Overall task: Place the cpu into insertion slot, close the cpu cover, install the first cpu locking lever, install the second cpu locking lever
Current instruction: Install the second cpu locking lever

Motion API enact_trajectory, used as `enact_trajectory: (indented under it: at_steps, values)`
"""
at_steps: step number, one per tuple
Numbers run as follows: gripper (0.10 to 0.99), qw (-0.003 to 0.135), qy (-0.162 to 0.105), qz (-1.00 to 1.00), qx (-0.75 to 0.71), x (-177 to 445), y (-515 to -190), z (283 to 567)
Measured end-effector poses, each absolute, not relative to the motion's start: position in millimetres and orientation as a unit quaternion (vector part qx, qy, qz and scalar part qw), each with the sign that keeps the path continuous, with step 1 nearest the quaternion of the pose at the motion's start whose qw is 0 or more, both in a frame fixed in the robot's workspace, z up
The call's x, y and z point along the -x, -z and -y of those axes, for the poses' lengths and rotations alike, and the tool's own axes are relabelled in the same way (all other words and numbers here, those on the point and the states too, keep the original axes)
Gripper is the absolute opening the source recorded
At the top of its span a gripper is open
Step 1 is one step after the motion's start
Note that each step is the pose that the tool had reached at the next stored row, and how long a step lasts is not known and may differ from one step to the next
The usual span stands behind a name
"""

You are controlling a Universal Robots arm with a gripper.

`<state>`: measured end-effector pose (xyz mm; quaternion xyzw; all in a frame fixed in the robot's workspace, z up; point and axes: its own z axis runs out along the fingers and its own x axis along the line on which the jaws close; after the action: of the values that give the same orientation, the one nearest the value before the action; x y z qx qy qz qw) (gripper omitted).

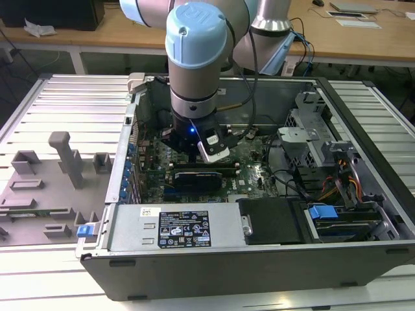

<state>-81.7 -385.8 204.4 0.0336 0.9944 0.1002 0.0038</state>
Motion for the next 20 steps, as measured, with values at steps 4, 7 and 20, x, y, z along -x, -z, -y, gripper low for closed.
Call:
enact_trajectory:
  at_steps: [4,7,20]
  values:
    - [0.106,0.004,-0.101,-0.994,-0.034,83.9,-201.6,382.9]
    - [0.106,0.004,-0.101,-0.994,-0.034,86.2,-199.1,381.5]
    - [0.106,0.004,-0.101,-0.994,-0.034,88.5,-239.0,381.4]
